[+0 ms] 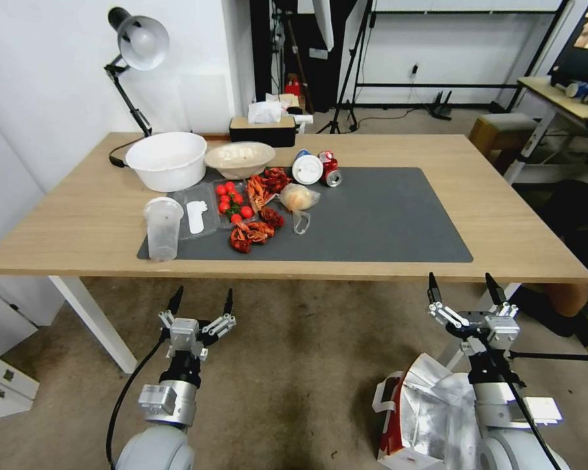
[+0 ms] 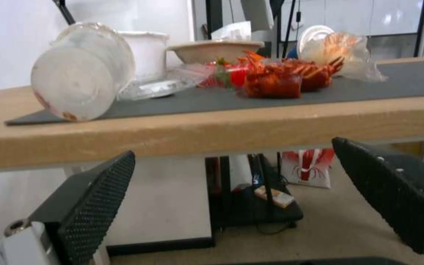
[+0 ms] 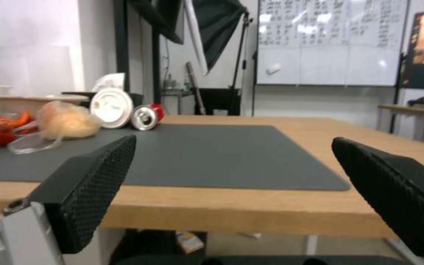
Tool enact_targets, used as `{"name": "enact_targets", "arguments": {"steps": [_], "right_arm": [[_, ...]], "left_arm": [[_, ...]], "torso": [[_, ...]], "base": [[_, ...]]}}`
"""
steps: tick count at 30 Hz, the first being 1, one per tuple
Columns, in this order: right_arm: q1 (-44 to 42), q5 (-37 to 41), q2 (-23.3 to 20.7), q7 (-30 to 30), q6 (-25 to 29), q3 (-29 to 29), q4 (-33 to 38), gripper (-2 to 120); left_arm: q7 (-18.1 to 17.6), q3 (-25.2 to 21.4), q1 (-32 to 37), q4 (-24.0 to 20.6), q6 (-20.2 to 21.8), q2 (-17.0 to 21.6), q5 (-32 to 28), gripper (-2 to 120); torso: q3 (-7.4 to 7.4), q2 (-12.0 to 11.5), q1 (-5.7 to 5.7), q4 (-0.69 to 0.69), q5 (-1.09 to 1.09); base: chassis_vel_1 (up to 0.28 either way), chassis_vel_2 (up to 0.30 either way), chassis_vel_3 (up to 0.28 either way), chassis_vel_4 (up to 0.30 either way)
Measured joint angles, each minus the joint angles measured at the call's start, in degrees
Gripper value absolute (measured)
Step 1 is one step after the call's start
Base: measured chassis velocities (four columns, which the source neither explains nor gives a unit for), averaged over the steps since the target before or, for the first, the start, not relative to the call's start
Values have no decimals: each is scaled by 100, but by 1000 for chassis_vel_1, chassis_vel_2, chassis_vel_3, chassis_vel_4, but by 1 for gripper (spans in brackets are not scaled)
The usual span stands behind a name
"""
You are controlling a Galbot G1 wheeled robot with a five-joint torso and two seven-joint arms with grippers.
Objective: Pick up the food delivery bag from the floor and place it on the table.
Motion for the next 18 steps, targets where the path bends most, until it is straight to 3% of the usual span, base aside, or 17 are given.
{"name": "enact_targets", "arguments": {"steps": [5,18], "right_arm": [[-27,-62,-33,-202,-75,60,45,100],[-230,32,-56,286,-381,-111,247,100]], "left_arm": [[0,-1,20,0,-24,-36,56,100],[17,21,55,45,-69,-116,149,100]], "torso": [[-72,-126,-53,1,1],[-266,-459,-191,0,1]], "base": [[0,0,0,0],[0,0,0,0]]}}
